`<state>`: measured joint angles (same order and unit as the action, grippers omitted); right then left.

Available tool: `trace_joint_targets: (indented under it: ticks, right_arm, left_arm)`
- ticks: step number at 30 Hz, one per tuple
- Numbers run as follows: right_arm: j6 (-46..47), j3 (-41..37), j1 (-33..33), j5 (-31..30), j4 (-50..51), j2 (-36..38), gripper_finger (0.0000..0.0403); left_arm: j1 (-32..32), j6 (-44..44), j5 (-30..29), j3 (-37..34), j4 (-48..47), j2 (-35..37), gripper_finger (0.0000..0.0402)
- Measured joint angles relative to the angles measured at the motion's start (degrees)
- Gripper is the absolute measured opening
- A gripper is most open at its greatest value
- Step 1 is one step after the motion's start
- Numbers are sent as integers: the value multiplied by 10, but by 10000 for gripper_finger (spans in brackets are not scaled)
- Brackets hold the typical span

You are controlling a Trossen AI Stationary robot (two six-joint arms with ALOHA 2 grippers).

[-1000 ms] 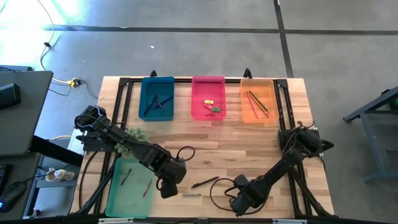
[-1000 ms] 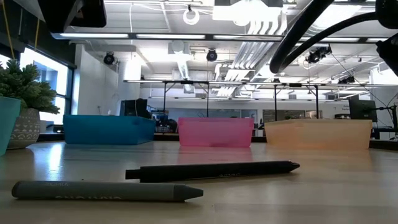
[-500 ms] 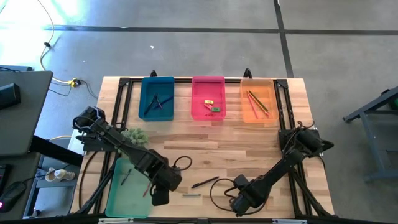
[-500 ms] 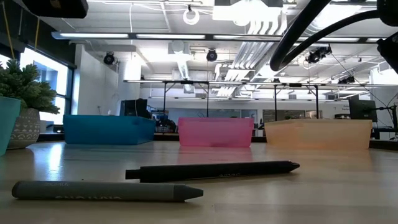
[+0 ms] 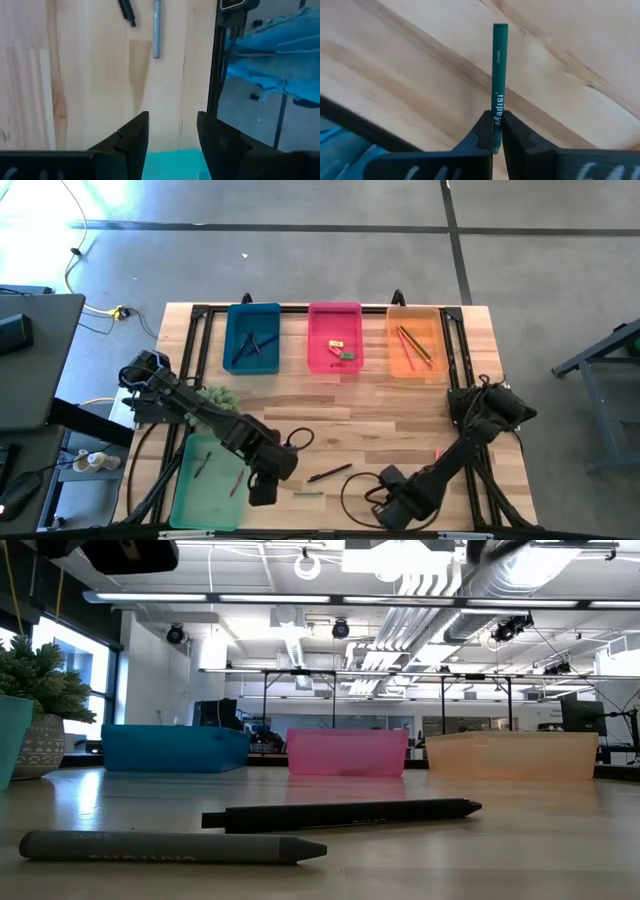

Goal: Sort crayons/erasers/pens/pencils in bins
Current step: Put the green crayon into the green bin

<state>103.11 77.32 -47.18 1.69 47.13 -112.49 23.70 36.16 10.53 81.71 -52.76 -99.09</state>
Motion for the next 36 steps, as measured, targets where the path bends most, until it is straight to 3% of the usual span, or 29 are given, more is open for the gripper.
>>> trace_joint_targets:
  ticks: [6,18,26,36]
  right_arm:
    - [8,1,-16,-71,-26,23,1]
    - [29,2,-52,-271,-41,94,1]
    - [-74,2,-59,-385,-99,116,1]
    - [-274,2,-57,-539,-199,142,1]
  left_arm:
    - [-14,-37,8,0,36,0,154]
    - [-42,-108,19,0,157,0,154]
    - [-50,-133,25,0,279,0,154]
    - [-57,-114,8,0,396,0,154]
